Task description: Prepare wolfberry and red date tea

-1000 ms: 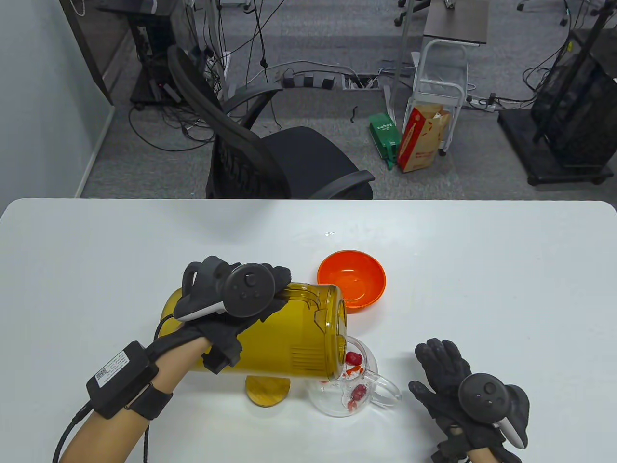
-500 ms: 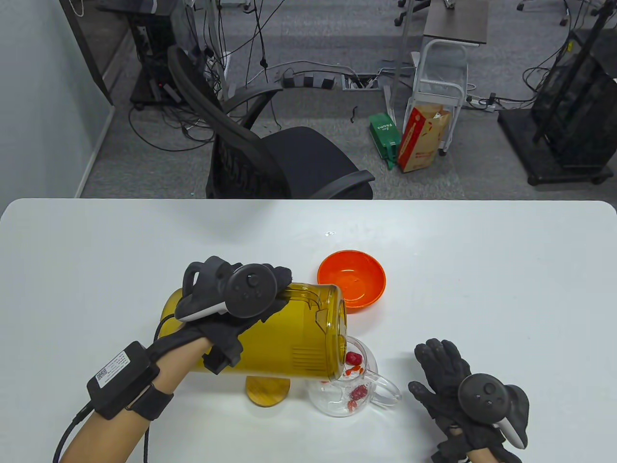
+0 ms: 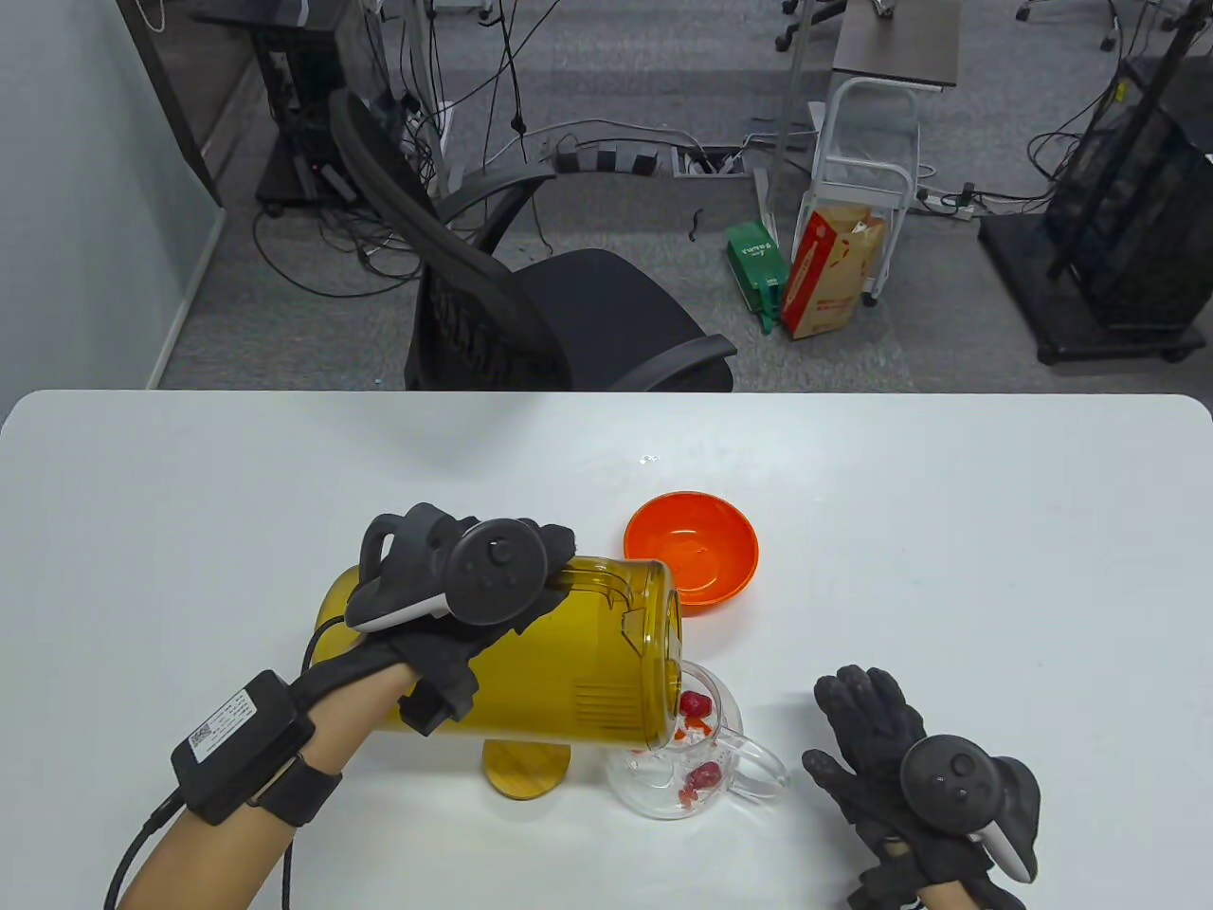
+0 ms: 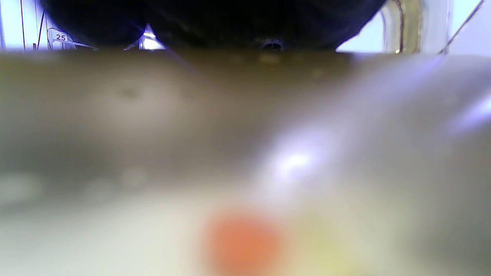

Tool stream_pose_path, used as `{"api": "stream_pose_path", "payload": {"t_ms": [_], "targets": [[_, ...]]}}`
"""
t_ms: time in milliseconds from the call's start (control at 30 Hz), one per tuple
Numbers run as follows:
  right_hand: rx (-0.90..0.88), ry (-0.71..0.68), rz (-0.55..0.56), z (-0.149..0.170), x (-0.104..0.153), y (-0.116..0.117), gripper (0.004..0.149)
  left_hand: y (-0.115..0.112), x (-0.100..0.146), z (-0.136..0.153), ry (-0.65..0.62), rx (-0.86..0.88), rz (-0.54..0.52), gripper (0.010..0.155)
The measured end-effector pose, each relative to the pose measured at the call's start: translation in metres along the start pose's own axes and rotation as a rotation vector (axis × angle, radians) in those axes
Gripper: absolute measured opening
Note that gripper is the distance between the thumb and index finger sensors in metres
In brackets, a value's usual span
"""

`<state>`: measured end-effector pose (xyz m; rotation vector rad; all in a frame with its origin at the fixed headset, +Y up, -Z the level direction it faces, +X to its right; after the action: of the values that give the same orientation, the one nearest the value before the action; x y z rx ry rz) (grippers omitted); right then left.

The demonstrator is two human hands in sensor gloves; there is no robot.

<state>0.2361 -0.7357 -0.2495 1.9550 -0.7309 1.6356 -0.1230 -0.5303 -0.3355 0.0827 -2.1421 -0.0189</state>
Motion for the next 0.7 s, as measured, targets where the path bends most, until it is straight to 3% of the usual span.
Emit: {"api": "stream_pose_path", "payload": {"t_ms": [700], "targets": [[0.005, -0.004, 0.0, -0.0006, 0.0004, -0.0001, 0.072, 0.0008, 0.0005, -0.0008, 0.0, -0.01, 0.003, 0.034]]}}
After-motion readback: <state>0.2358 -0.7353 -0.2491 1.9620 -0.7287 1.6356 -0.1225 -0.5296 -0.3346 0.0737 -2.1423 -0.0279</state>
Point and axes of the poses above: the tracker on the back of each hand, its own z axis roughly to the little-finger side, its own x axis roughly from the fingertips to the wrist, y = z × x, the point moved 2 cm from there along -x, roughly from the wrist to the fingertips, and after that the axes turned 5 degrees about -x, right-handed, at the moved point
